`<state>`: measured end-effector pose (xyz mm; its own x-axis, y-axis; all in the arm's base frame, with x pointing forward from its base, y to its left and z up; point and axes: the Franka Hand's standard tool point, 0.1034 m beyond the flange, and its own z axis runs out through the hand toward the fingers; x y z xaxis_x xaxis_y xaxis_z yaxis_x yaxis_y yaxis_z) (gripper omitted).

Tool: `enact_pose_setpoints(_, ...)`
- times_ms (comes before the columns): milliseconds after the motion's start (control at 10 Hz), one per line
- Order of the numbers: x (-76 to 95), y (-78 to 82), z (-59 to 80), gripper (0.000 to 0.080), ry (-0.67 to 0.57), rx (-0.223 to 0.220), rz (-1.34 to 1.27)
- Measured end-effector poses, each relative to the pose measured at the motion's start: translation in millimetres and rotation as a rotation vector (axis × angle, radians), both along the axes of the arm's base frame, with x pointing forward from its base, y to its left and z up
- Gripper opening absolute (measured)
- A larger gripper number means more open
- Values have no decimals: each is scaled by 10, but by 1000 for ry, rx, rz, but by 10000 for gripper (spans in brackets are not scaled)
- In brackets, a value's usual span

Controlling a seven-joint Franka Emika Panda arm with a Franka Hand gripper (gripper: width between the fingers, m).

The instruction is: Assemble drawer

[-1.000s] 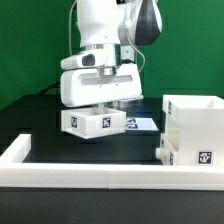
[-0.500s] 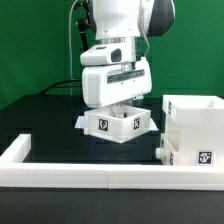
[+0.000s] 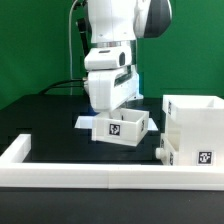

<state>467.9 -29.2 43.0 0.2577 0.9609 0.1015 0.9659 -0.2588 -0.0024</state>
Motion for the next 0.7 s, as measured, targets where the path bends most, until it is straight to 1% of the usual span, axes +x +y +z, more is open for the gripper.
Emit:
enact_pose_setpoints(100, 47, -29, 29, 41, -13, -5, 55)
enact_pose_setpoints(200, 21, -88, 44, 41, -17, -9, 92)
enact_pose_setpoints(400, 17, -88, 20, 41, -18, -8, 140)
enact_pose_setpoints(500, 65, -80, 17, 41, -23, -6, 140)
enact_pose_setpoints(700, 256, 32, 59, 41, -27, -3, 159)
